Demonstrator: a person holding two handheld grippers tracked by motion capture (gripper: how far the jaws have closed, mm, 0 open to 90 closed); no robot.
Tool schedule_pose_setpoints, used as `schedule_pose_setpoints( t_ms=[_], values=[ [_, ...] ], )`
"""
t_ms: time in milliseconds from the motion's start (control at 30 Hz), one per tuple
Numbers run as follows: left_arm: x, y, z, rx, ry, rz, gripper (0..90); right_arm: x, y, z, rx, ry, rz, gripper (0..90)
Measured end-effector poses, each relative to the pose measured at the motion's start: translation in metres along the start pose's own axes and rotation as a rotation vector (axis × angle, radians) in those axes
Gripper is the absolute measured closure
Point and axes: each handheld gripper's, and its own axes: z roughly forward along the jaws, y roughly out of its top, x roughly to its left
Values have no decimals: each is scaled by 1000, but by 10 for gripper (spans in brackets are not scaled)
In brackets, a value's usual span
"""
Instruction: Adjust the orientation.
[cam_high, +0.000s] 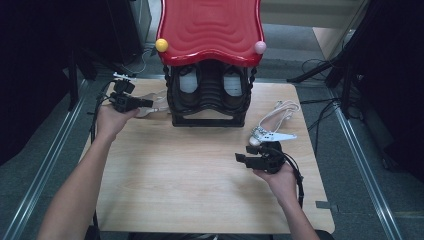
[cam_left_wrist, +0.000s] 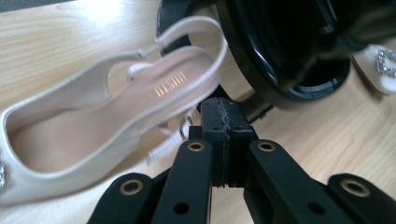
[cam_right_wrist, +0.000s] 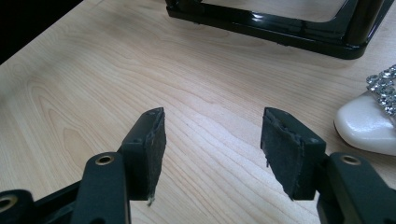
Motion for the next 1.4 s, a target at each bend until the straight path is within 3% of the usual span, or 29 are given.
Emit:
schedule_pose_setpoints(
  t_ms=[100, 333, 567, 633, 800, 900, 1000, 1400],
  values=[
    [3, 7, 6, -7, 27, -9, 900, 0, -1, -1, 1, 0, 4, 415],
    [13, 21, 20, -42, 38, -57, 900, -1, -6, -7, -6, -6, 12, 415],
    [14, 28, 42, 2, 62, -44, 900, -3, -12, -13, -14, -21, 22, 415],
    [18, 25, 51, 23, 54, -63, 900, -2, -15, -16, -12, -27, 31, 415],
    [20, 16, 60, 83, 54, -50, 900, -2, -18, -18, -14, -35, 31, 415],
    [23, 6, 57, 57, 35, -67, 900, -3, -18, -18, -15, -37, 39, 415],
    [26, 1, 54, 56, 46, -73, 900, -3, -18, -18, -16, -35, 40, 415],
    [38, -15, 42, 109, 83, -81, 900, -3, -12, -12, -14, -19, 26, 410]
  ],
)
